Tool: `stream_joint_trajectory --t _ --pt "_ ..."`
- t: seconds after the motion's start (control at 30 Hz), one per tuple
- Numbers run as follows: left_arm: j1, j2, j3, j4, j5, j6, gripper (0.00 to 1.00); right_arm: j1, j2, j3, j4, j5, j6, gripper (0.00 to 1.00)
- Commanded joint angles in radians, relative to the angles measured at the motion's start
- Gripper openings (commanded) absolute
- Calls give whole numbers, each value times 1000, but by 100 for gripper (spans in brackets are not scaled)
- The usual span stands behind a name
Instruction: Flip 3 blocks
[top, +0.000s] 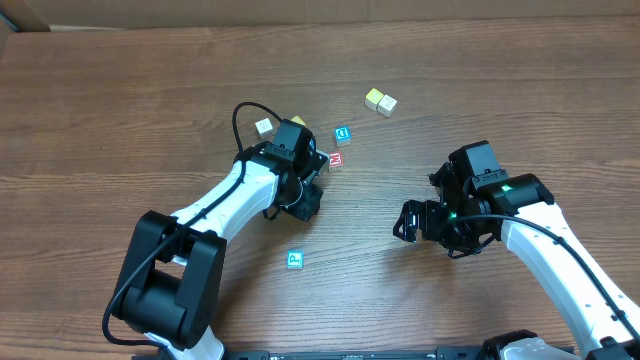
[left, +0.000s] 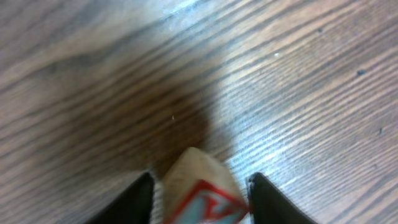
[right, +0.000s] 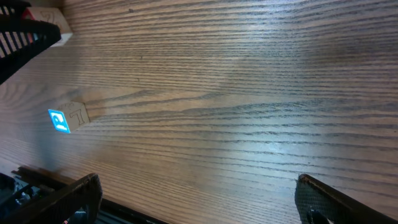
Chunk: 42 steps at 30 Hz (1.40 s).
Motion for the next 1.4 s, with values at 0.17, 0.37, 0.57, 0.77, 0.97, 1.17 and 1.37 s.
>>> stream_joint_trajectory --t 0.17,0.37,0.57,0.77,0.97,1.17,1.37 --pt "5 16 23 -105 -58 -395 52 6 -8 8 22 9 -5 100" --pt "5 16 23 -156 -59 -610 55 6 -8 8 24 9 -5 100" --pt "5 16 27 -208 -58 -834 52 6 -8 8 26 9 -8 100" --pt "5 16 27 -185 -77 -994 47 6 -8 8 29 9 -9 100" --pt "5 16 27 -105 -109 -941 26 6 -8 8 22 9 -31 100" --pt "5 16 29 -108 -111 -858 4 6 -8 8 22 9 -31 100" --pt "5 -22 131 -285 -229 -743 4 6 -8 8 21 9 -31 100"
